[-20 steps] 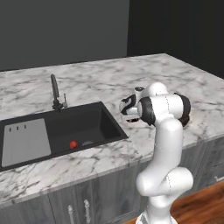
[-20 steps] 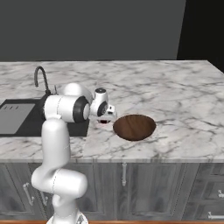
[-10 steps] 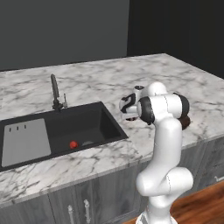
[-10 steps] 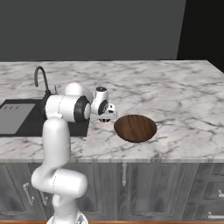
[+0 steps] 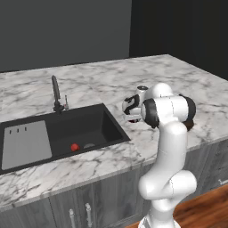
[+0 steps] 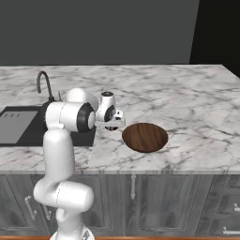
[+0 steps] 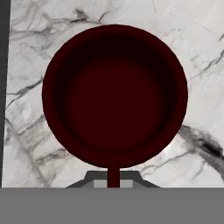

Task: Clear the mugs and bowl far away from the sink.

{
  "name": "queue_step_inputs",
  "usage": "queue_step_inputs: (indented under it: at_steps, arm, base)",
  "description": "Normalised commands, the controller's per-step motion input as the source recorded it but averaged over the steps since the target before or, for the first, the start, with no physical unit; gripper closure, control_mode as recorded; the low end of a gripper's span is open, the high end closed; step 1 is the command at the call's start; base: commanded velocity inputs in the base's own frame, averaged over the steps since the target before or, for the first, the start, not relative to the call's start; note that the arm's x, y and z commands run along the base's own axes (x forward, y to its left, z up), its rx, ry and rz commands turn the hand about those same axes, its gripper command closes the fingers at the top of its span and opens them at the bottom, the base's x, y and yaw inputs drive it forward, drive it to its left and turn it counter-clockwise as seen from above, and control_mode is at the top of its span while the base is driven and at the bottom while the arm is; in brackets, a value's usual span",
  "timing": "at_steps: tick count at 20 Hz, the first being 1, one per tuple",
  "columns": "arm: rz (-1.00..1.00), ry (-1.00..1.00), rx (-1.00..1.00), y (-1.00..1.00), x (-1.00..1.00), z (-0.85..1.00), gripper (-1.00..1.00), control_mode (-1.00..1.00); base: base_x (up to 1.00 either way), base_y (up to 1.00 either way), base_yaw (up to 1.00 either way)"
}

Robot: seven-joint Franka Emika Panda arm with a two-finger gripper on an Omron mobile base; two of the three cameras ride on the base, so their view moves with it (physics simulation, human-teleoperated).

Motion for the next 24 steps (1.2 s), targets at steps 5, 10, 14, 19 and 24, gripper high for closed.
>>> queue_step_inputs:
  at_steps: [5,10,14,19,24]
  arm:
    - [0.0,0.0,0.0,0.0,-0.66,0.53,1.0,-1.0]
    - [0.0,0.0,0.0,0.0,-0.86,0.65,1.0,-1.0]
    - [-0.02,0.0,0.0,-0.02,-1.0,0.66,1.0,-1.0]
    - [-0.05,0.0,0.0,-0.11,-1.0,0.53,1.0,-1.0]
    - [-0.05,0.0,0.0,-0.13,-0.96,0.25,1.0,-1.0]
  base:
    - [0.0,0.0,0.0]
    - [0.0,0.0,0.0]
    - [0.0,0.0,0.0]
    - [0.0,0.0,0.0]
    - [0.0,0.0,0.0]
